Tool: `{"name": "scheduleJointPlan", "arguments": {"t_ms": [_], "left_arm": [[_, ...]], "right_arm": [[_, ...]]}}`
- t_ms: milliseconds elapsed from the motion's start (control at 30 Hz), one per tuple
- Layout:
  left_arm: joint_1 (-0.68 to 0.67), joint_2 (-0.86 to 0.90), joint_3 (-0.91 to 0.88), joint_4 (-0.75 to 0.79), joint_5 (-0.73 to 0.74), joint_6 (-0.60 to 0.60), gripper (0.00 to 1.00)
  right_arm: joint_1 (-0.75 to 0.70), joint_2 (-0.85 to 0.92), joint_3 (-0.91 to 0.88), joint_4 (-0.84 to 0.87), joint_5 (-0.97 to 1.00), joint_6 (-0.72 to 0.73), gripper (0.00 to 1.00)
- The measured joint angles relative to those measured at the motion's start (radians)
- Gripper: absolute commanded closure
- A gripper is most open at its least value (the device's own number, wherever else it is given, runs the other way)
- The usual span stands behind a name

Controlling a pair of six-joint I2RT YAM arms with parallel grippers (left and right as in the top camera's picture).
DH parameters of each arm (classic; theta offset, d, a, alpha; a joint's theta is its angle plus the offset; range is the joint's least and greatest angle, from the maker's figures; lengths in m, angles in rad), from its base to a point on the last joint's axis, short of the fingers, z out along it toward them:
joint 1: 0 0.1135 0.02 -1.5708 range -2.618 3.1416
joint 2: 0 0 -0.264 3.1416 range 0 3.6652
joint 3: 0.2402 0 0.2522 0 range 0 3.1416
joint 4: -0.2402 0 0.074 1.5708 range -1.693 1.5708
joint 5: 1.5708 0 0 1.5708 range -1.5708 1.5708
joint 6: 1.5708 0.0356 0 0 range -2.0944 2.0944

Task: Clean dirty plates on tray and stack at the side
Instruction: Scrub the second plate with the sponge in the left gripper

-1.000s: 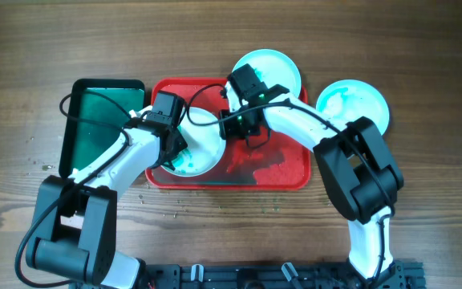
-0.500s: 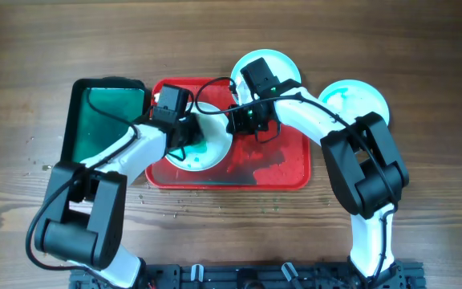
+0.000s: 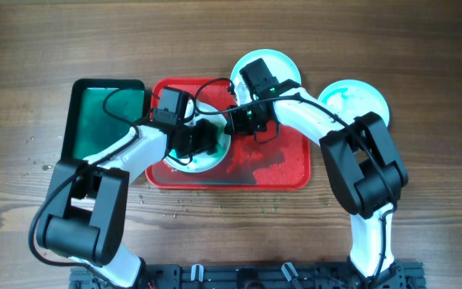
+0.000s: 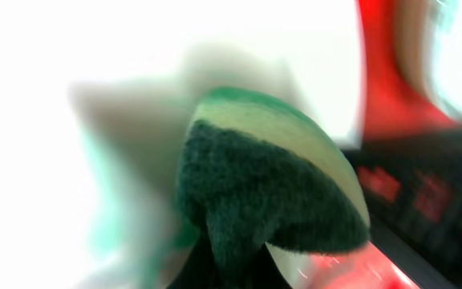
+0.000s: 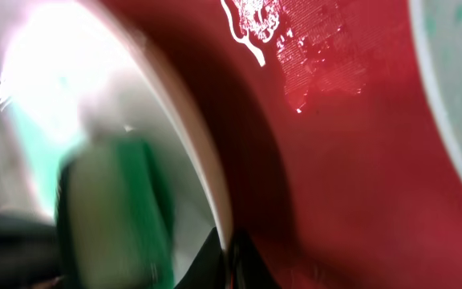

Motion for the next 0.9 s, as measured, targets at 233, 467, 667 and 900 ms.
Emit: {"name": "scheduleJointPlan", "arguments": {"t_ms": [233, 467, 667, 900], "left_arm": [[0.024, -0.027, 0.04, -0.157, -0.553, -0.209, 0.96], [0.026, -0.022, 0.038, -0.142, -0.124, 0.03, 0.96], [0.023, 0.006, 0.033, -0.052, -0.095, 0.019, 0.96], [0.09, 0.072, 0.225, -0.349, -0.414, -0.018, 0.96]], "right_arm": [[0.002, 0.0, 0.0, 0.002, 0.0, 0.0, 0.96], [0.002, 0.0, 0.0, 0.002, 0.0, 0.0, 0.96], [0.002, 0.0, 0.0, 0.002, 0.0, 0.0, 0.96], [0.003, 0.0, 0.0, 0.005, 0.0, 0.0, 0.96]]}}
